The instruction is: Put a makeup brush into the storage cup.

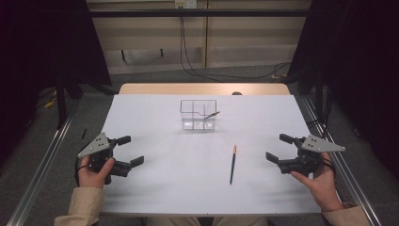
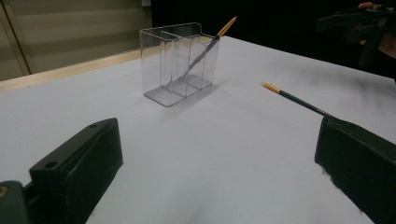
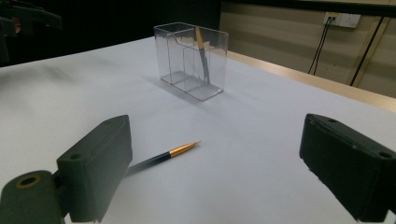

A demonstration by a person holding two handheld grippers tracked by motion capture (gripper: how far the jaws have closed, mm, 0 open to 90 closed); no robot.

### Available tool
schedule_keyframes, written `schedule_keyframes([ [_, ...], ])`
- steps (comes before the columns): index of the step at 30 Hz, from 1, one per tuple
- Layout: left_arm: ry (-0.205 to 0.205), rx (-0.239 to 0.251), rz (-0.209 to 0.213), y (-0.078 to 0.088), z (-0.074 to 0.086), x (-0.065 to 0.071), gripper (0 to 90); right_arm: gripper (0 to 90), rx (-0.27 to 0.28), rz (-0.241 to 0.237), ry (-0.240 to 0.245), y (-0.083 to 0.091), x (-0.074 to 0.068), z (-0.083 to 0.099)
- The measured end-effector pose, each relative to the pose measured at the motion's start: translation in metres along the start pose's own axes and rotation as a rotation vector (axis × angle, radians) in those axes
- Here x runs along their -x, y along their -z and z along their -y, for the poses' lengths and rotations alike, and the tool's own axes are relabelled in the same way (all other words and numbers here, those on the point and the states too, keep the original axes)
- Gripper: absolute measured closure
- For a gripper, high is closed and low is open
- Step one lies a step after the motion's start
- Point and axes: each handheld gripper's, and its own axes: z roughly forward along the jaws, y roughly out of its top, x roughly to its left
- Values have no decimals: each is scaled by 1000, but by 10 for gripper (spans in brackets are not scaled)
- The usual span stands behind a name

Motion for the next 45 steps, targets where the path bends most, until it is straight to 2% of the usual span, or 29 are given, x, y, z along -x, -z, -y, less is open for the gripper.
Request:
schedule_keyframes([
  [10, 7, 5, -8, 5, 3, 1, 9, 88, -23, 3, -8, 10, -1, 10],
  [23, 4, -2, -11, 6, 3, 1, 9, 91, -12, 6, -2, 10, 0, 7],
  [34, -1, -9, -1, 0, 1, 1, 9, 94, -20, 2, 0, 2, 0, 2],
  [45, 0, -12, 2, -3, 2, 0, 9, 94, -30, -6, 0, -16, -1, -7],
])
